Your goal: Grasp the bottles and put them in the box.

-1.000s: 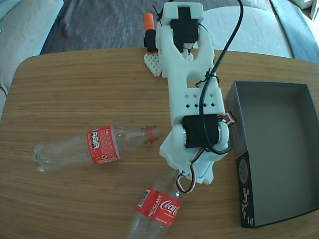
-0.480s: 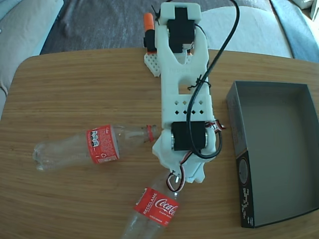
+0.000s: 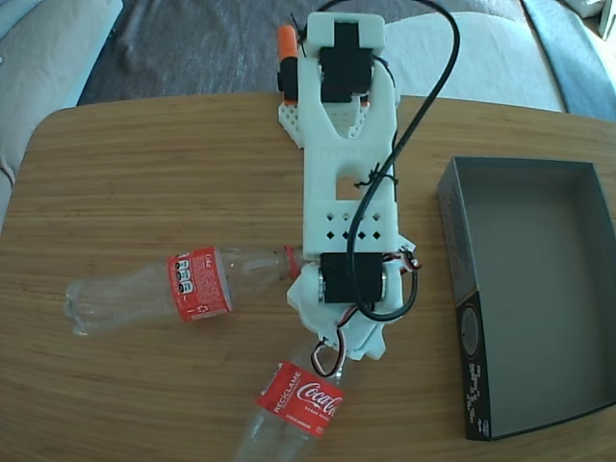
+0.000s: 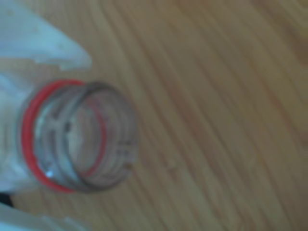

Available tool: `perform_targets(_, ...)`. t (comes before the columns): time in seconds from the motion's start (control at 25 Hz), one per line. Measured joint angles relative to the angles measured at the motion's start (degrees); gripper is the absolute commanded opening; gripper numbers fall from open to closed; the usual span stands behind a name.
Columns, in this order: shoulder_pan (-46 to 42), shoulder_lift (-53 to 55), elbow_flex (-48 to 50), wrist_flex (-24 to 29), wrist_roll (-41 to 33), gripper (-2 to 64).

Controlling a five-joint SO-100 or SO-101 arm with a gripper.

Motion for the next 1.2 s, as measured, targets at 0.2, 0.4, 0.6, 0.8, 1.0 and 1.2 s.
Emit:
perform_targets(0.2,0.1,-0.5,0.0,-1.2,0.0,40.1)
perform_targets(0.4,0.2,-0.5,0.0,-1.5,0.0,39.6)
perform_targets(0.6,0.0,-0.5,0.0,-1.5,0.0,31.5)
perform_targets(0.8,0.0,-0.5,0.0,-1.5,0.0,19.7)
perform_targets(1.0,0.0,-0.6,0.0,-1.5,-0.3,7.6)
perform_targets(1.2,0.3,-0.6,0.0,-1.5,0.6,-0.3)
